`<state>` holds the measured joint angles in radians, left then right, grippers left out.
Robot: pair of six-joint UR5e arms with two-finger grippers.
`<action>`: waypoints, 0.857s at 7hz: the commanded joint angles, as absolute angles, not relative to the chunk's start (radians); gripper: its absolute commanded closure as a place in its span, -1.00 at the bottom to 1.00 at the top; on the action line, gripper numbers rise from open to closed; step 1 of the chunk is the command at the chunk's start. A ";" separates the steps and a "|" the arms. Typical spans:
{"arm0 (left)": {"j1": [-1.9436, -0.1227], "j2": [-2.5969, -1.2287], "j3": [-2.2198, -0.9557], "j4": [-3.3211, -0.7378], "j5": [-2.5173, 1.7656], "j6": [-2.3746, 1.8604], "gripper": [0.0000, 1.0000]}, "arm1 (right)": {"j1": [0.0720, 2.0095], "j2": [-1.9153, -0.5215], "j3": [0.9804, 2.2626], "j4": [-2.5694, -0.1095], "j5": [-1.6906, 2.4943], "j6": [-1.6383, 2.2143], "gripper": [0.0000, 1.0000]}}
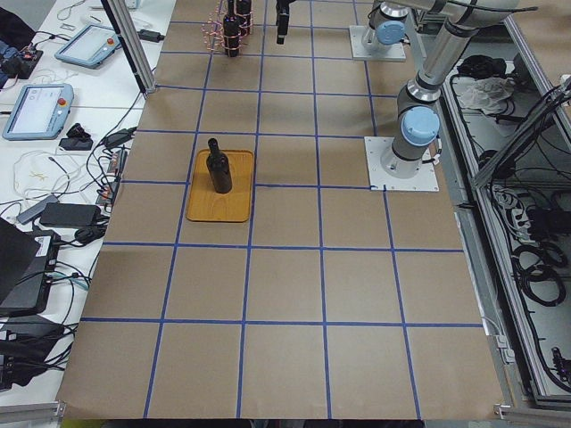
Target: Take wine from basket and place on tray
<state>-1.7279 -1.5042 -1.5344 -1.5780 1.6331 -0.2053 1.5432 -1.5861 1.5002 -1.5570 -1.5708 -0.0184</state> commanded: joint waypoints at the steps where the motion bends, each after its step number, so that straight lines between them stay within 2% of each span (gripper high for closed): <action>1: -1.727 -1.488 -1.545 -1.605 1.700 -0.202 -1.00 | 1.543 -1.588 1.500 -1.557 -1.571 -0.018 -1.00; 6: -1.730 -1.459 -1.543 -1.638 1.701 -0.204 -1.00 | 1.540 -1.588 1.500 -1.557 -1.571 -0.018 -1.00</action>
<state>-1.7297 -1.4713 -1.5445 -1.6235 1.7004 -0.2039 1.5412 -1.5883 1.5002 -1.5570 -1.5708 -0.0184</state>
